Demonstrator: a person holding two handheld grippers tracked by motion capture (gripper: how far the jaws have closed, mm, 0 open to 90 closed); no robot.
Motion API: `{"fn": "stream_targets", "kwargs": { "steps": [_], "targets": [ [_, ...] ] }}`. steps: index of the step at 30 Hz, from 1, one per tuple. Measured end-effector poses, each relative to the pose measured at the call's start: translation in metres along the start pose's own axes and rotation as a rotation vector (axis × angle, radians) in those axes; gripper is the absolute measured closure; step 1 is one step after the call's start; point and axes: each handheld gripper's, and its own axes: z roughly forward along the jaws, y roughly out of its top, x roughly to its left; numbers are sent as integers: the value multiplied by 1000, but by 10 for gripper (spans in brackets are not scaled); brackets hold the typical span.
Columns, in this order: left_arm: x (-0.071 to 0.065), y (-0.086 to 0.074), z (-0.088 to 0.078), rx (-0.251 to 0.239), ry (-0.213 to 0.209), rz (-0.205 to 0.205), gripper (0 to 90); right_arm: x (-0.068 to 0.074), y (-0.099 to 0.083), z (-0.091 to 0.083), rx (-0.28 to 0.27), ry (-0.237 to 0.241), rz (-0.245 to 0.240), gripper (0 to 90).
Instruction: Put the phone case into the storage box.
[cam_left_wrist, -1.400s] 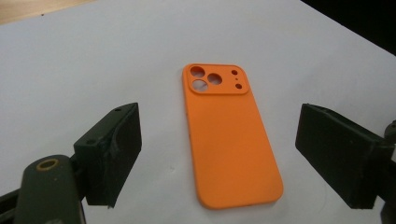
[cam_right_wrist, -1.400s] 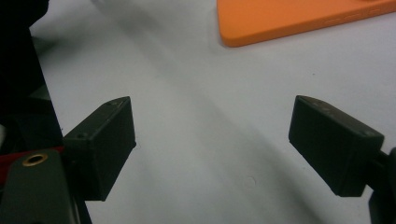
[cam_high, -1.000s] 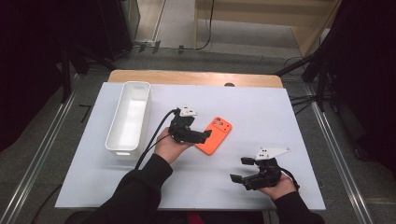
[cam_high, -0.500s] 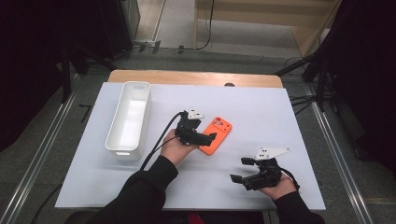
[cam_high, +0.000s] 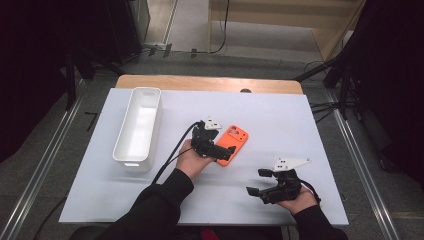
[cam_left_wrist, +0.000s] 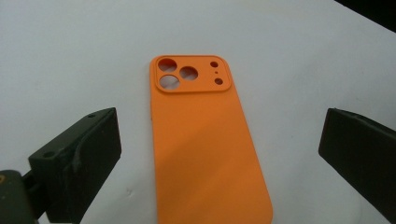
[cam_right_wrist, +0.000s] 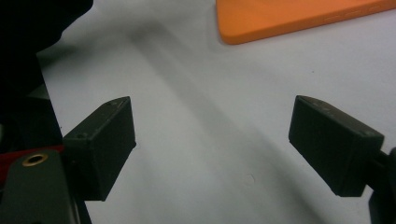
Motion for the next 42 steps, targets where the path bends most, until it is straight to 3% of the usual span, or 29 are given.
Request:
{"fn": "stream_targets", "kwargs": {
  "steps": [13,31,42],
  "targets": [
    [-3,-3,13,21,35,-12,0,0,0,0,5,0,-1,135],
    [-3,-9,29,31,49,-44,0,0,0,1,7,-1,0,136],
    [-5,-15,40,49,64,-30,0,0,0,1,11,-2,-1,136]
  ]
}}
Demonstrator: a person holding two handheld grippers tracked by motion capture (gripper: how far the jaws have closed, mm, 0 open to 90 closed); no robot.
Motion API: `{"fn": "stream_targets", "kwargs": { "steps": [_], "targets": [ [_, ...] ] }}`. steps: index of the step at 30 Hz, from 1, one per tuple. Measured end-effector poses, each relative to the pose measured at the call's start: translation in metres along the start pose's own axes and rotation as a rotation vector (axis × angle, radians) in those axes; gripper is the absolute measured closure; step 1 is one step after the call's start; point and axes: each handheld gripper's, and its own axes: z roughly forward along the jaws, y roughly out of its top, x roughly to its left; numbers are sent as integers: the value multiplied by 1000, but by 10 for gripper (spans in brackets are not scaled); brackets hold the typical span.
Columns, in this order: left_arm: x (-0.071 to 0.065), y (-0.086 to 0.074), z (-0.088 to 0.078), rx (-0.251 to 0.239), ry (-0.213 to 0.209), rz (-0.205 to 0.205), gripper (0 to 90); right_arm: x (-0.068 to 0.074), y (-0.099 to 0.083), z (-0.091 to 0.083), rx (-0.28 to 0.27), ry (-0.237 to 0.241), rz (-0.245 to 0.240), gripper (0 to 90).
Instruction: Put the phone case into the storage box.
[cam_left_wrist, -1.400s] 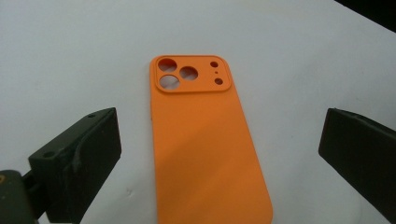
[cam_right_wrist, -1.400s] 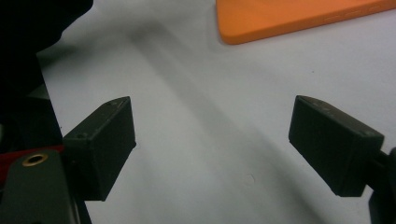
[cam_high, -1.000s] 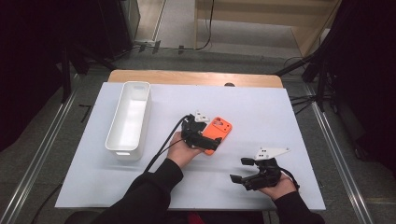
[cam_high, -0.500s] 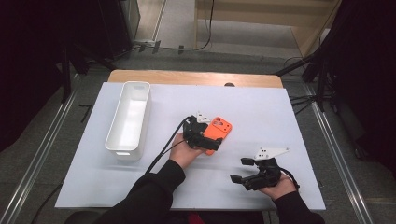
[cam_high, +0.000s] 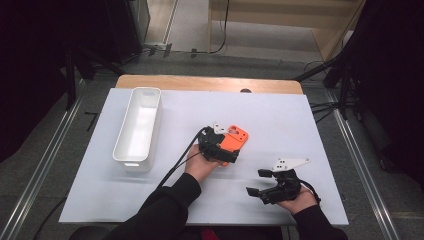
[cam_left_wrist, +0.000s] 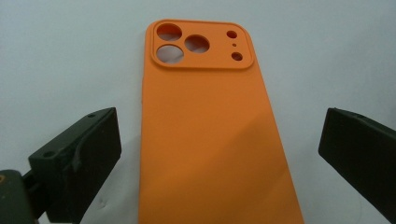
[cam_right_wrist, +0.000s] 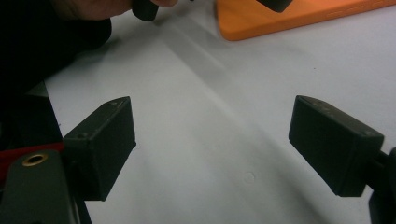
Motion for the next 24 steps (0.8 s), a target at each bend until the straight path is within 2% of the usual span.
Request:
{"fn": "stream_targets", "kwargs": {
  "steps": [10,14,24],
  "targets": [
    [-4,-5,8,14,6,17,0,0,0,0,0,-2,-1,135],
    [-7,-6,11,20,18,34,0,0,0,0,-2,-3,0,135],
    [-10,-7,11,20,47,46,37,0,0,1,1,-5,0,135]
  ]
}}
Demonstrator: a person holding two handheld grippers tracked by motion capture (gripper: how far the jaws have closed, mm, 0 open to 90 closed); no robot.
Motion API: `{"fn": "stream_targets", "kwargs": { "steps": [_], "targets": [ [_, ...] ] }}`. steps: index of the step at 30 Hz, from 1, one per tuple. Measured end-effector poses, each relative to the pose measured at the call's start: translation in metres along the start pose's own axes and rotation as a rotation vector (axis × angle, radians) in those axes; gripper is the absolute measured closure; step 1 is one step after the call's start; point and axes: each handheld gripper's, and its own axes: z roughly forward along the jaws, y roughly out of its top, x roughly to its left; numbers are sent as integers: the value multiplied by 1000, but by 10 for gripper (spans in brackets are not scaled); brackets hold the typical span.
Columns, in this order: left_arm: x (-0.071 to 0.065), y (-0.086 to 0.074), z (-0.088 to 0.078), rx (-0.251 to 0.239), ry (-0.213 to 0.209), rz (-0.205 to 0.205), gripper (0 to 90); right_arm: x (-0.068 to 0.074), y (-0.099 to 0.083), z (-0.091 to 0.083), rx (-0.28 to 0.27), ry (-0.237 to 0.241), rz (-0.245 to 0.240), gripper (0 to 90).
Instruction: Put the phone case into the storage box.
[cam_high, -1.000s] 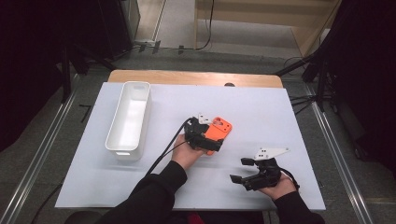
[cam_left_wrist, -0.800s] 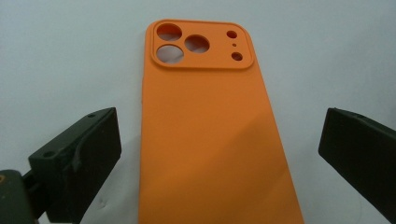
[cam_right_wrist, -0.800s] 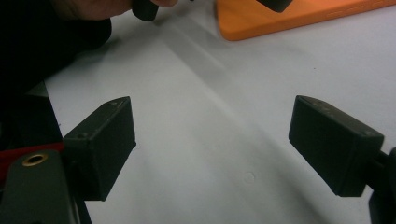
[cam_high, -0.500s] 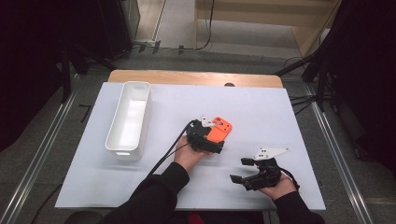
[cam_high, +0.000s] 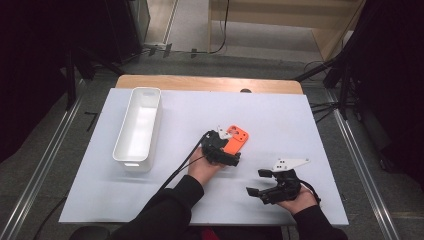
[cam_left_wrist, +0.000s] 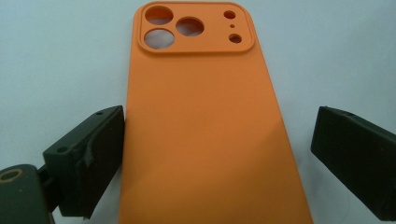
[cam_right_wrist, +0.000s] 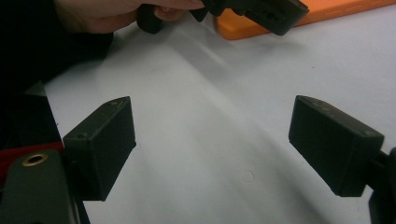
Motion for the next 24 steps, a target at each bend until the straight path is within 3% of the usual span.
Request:
{"fn": "stream_targets", "kwargs": {
  "steps": [10,18,24],
  "targets": [
    [-7,0,1,11,70,32,77,0,1,0,-5,-7,2,135],
    [-7,0,2,15,77,39,87,1,1,1,9,-7,-2,135],
    [-7,-1,1,5,79,40,147,1,0,1,11,-7,-5,135]
  ]
}}
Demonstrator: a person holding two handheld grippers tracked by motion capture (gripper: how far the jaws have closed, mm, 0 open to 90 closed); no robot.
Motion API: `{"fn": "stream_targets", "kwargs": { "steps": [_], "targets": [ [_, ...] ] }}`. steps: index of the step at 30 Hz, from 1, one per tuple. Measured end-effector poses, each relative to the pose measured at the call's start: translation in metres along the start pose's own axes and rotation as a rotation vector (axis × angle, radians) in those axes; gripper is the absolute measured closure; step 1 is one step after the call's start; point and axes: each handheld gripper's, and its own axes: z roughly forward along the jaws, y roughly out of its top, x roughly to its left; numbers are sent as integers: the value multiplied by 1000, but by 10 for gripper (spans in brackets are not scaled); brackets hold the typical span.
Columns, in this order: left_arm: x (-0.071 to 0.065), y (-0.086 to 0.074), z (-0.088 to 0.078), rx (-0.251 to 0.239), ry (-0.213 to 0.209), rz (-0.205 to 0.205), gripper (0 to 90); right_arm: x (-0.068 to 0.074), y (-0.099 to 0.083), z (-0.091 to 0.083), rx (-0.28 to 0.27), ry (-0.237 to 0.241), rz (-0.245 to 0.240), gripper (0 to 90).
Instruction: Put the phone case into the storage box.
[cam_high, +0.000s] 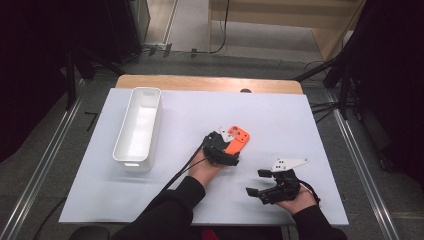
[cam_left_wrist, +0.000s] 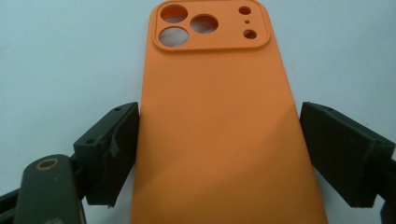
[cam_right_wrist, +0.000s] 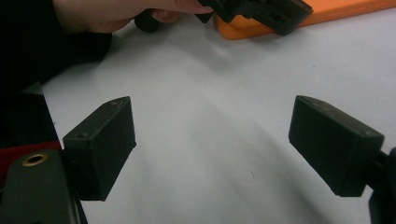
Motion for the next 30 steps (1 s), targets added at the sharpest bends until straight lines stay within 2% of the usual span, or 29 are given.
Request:
{"fn": "stream_targets", "kwargs": {
  "steps": [22,30],
  "targets": [
    [1,2,-1,14,-10,-6,160,0,-1,-1,-1,2,1,135],
    [7,6,-6,17,-56,-35,162,0,-1,-1,0,5,2,135]
  ]
}}
